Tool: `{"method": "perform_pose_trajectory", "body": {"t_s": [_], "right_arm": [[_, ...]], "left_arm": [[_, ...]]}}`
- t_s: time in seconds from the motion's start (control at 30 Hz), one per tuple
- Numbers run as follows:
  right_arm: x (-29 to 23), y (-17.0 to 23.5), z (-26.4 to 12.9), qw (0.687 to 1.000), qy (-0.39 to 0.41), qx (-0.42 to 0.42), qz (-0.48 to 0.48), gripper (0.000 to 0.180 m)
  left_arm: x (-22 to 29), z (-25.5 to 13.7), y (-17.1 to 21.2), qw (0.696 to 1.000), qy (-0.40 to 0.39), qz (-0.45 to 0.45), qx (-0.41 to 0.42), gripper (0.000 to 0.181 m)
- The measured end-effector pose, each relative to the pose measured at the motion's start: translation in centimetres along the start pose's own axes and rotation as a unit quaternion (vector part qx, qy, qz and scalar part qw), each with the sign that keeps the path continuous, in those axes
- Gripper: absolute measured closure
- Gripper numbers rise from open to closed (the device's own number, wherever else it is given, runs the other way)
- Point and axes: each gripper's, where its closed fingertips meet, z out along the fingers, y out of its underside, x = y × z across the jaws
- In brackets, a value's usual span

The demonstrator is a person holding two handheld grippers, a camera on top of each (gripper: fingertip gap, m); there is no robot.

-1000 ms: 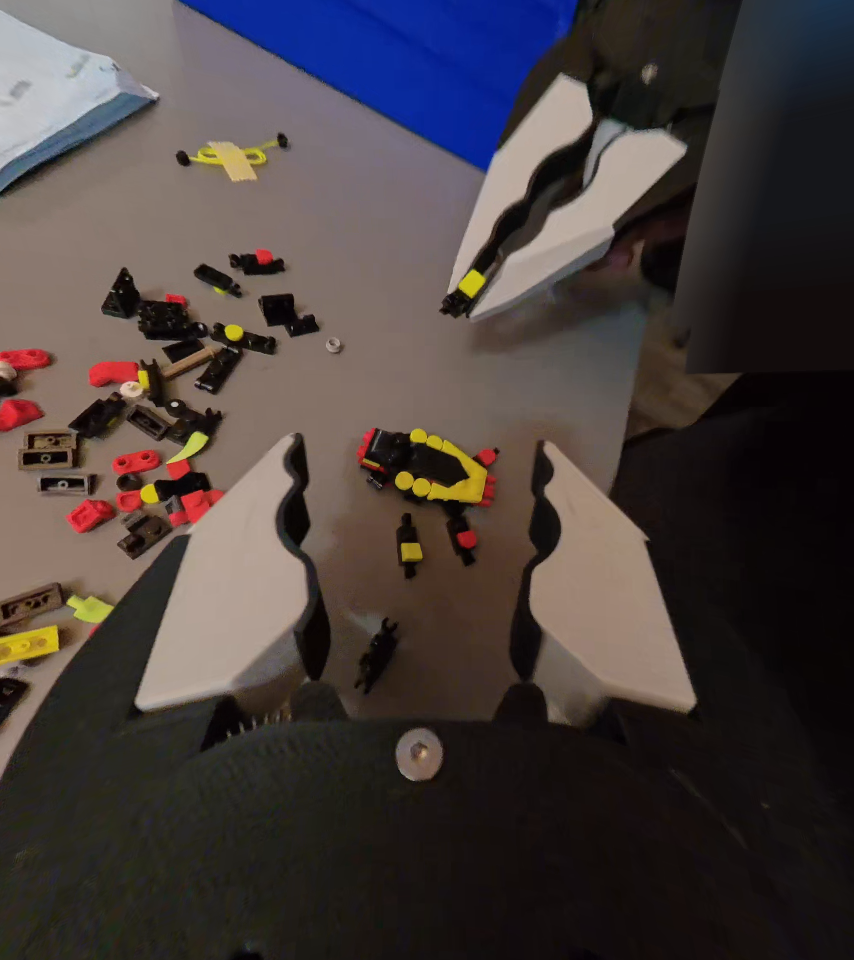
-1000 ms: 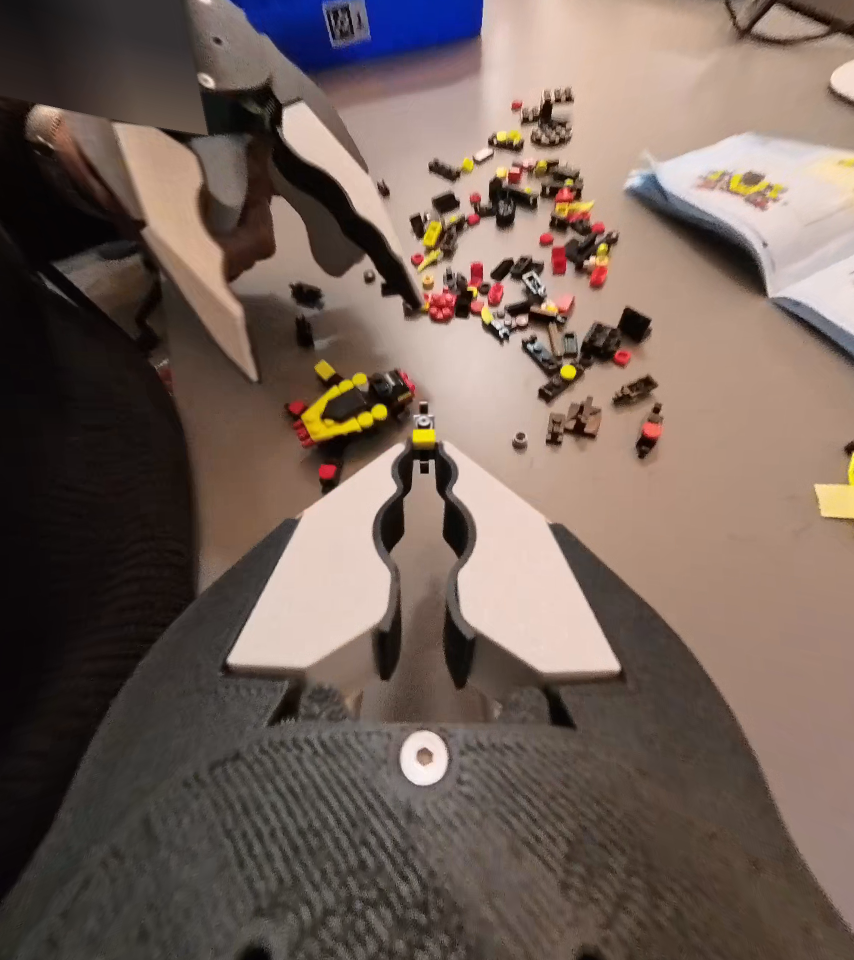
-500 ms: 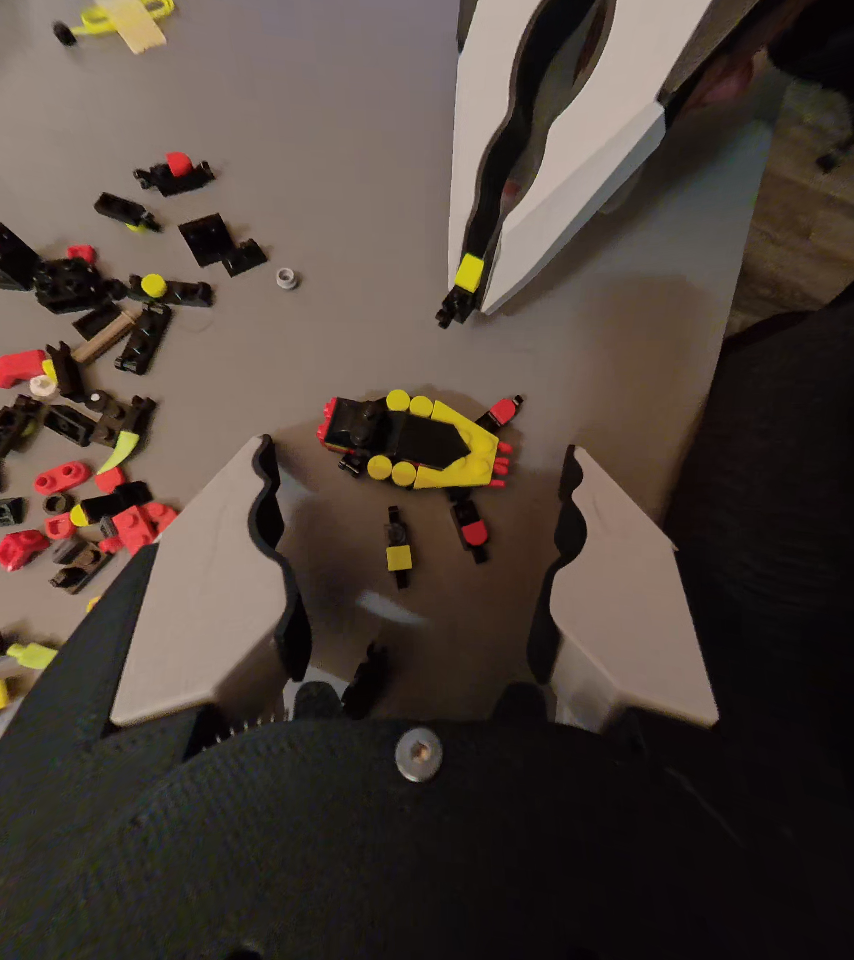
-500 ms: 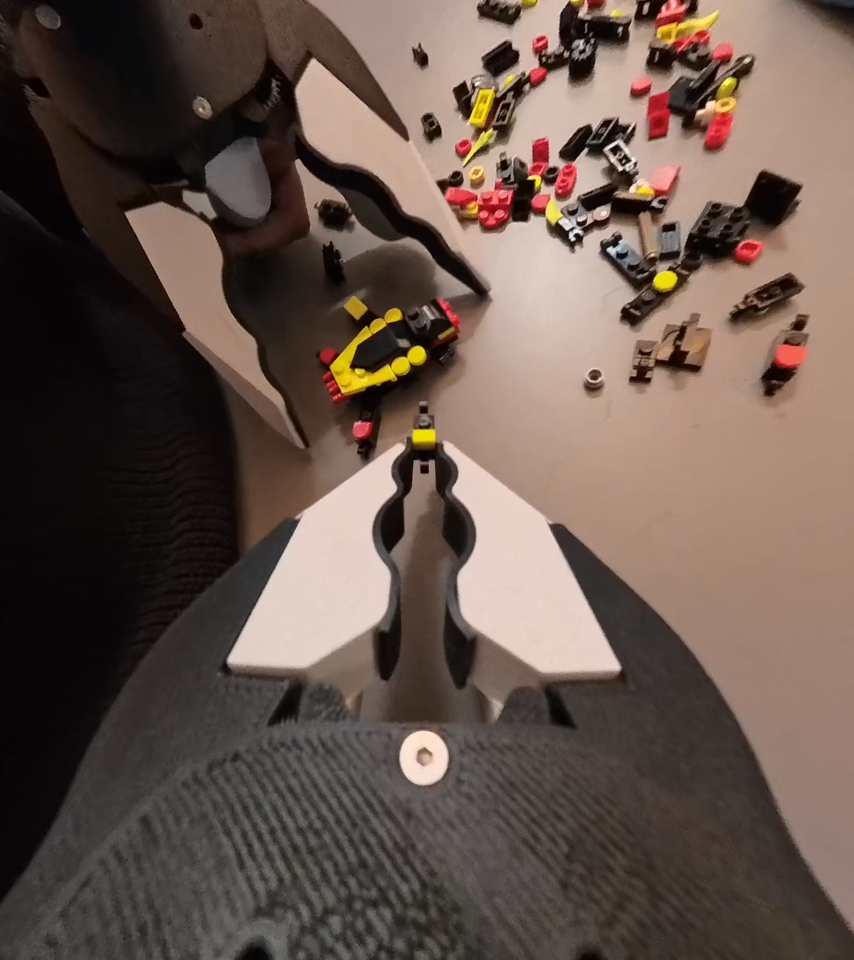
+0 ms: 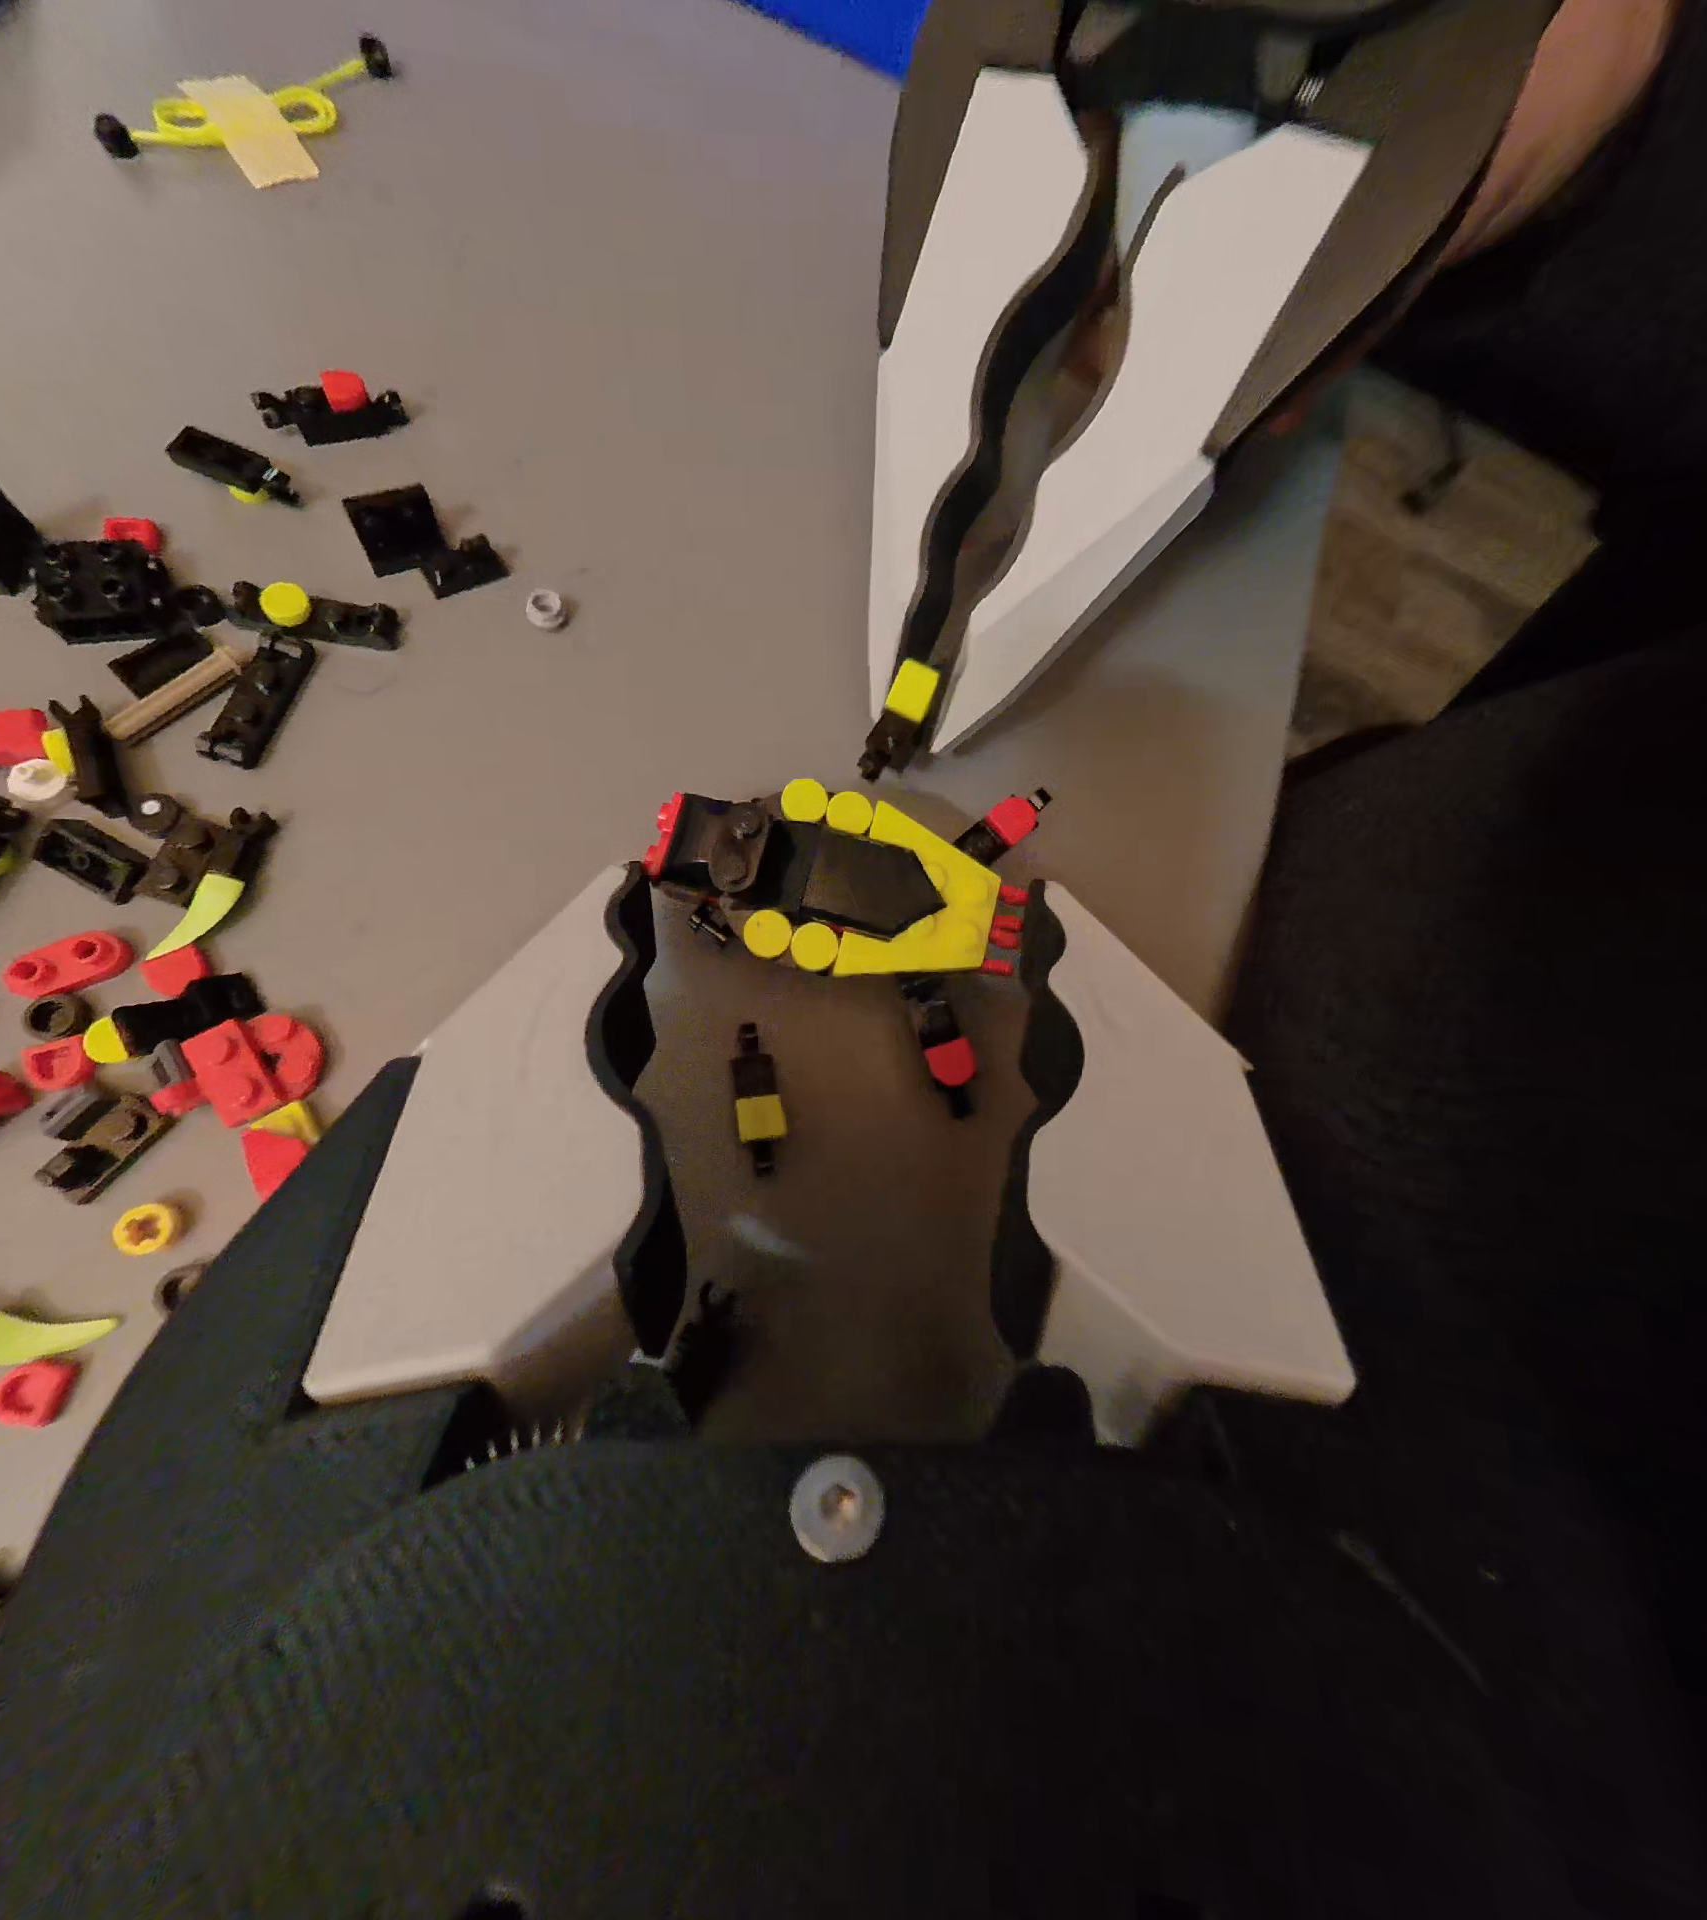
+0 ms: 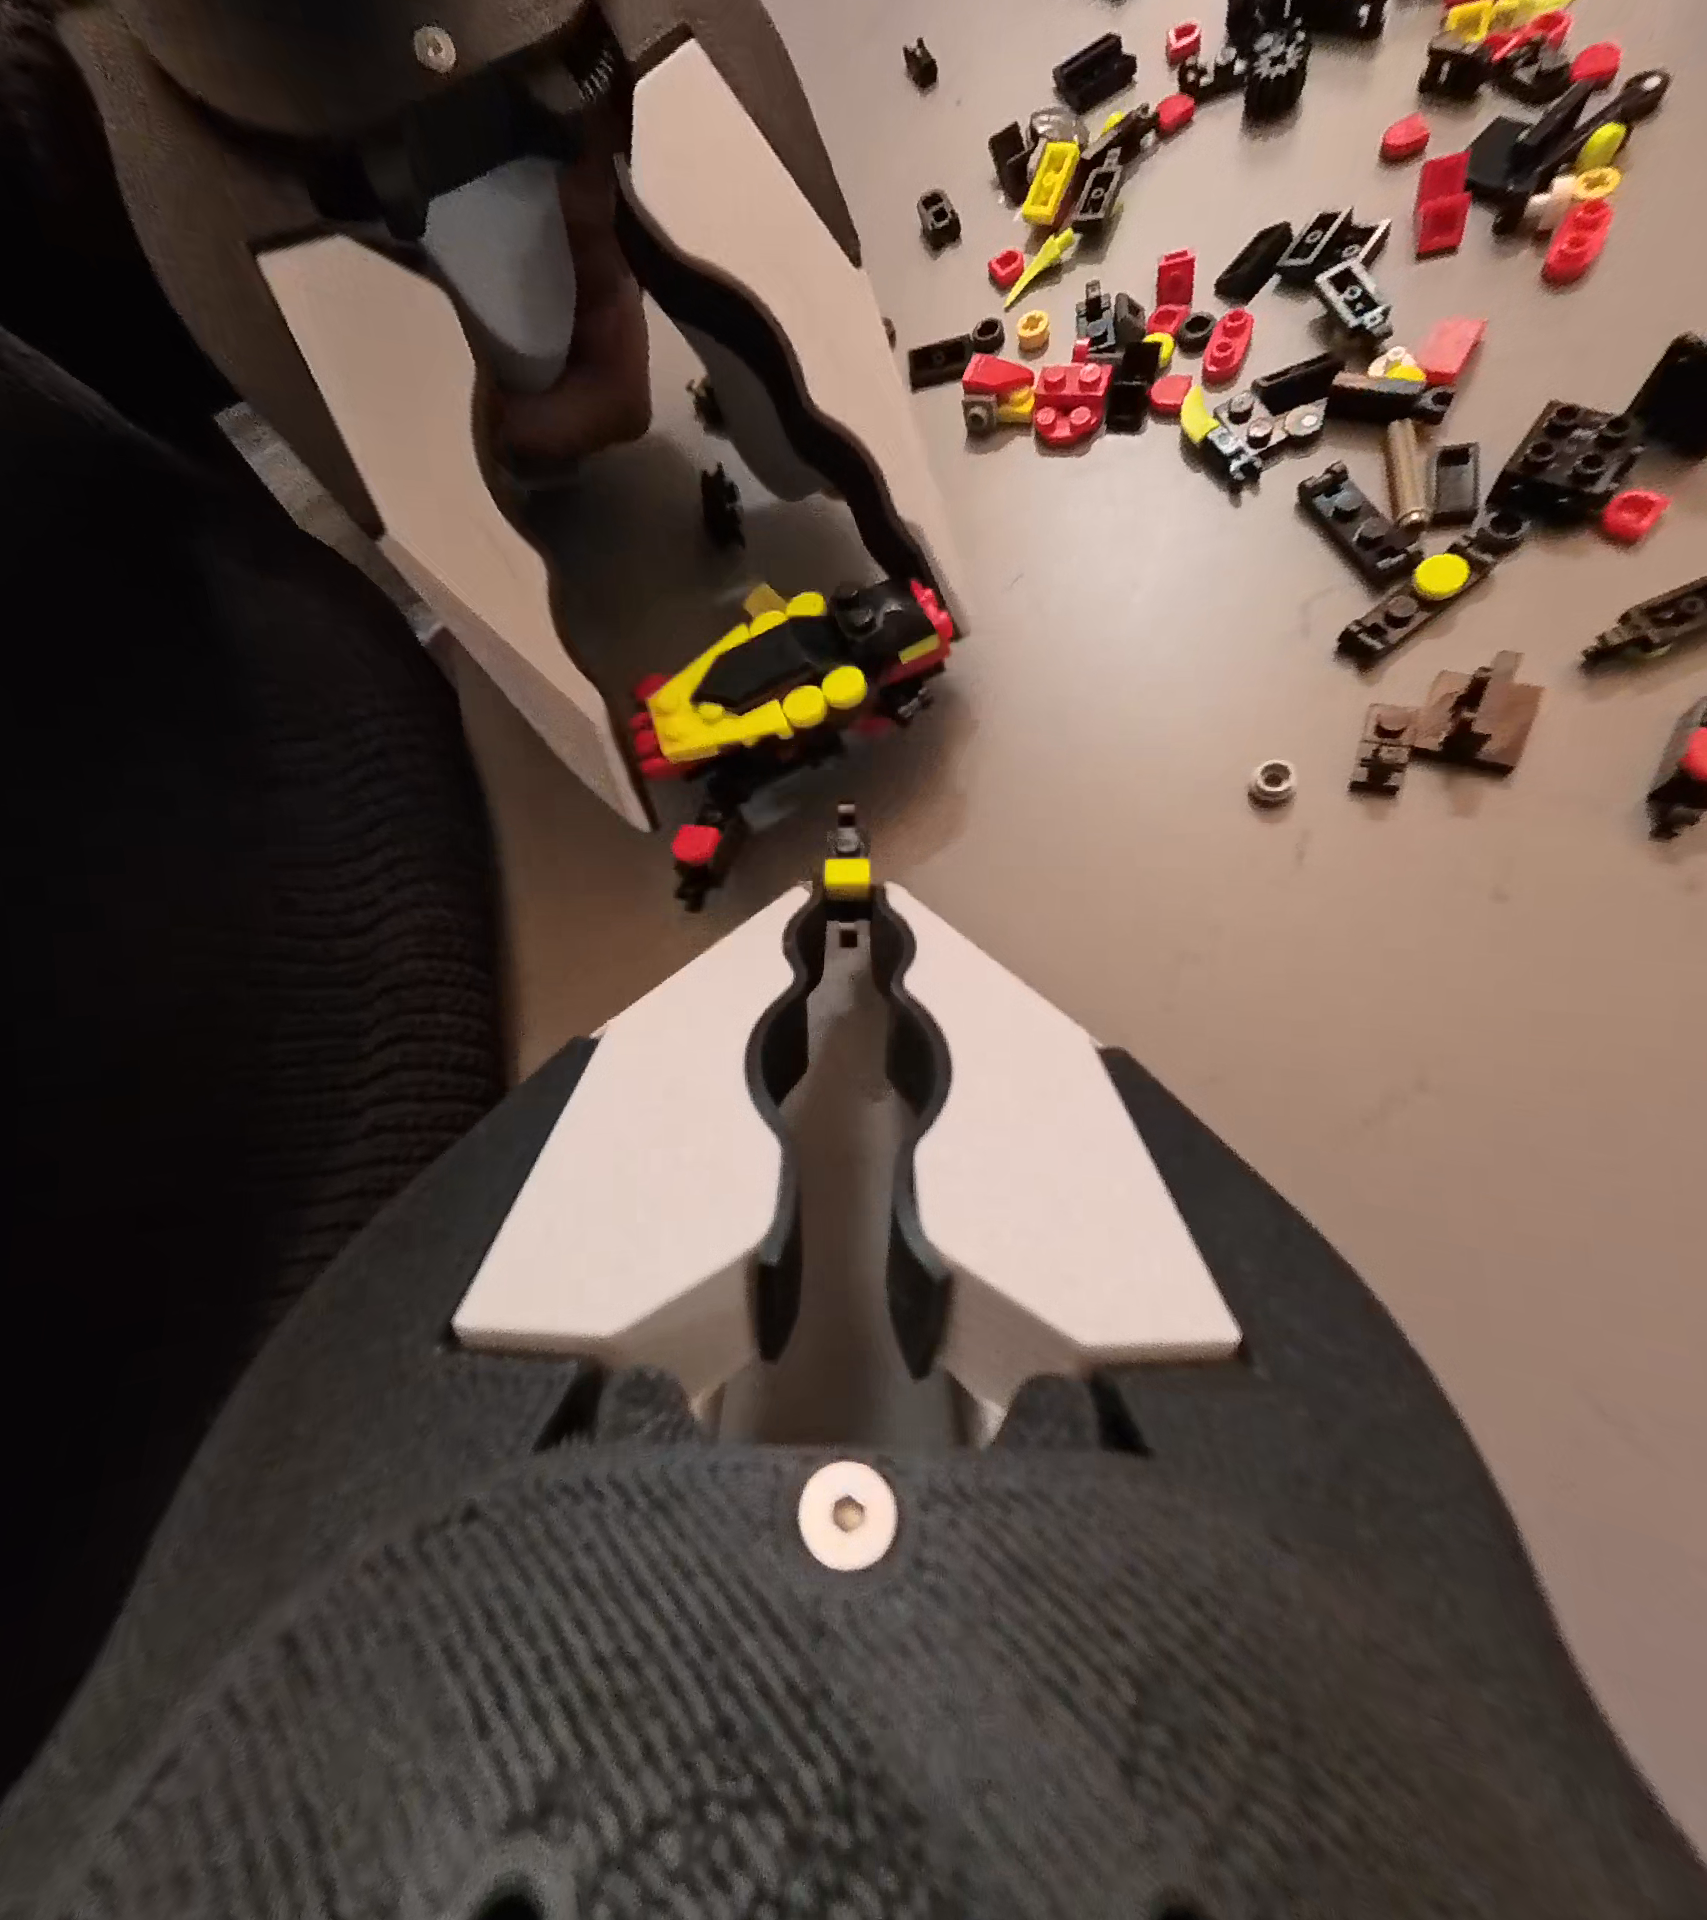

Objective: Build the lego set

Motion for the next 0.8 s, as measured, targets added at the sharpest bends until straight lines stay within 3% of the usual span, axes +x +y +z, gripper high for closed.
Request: {"method": "perform_pose_trajectory", "body": {"t_s": [0.37,0.8], "right_arm": [[-2.2,-1.8,-1.3,0.996,-0.048,0.057,-0.04,0.173],[-2.8,-1.1,-0.7,0.996,-0.051,0.033,-0.071,0.173]], "left_arm": [[1.9,-1.6,-2.1,0.992,0.096,-0.052,0.062,0.111],[2.8,-1.2,-1.3,0.993,0.109,-0.034,0.04,0.111]]}}
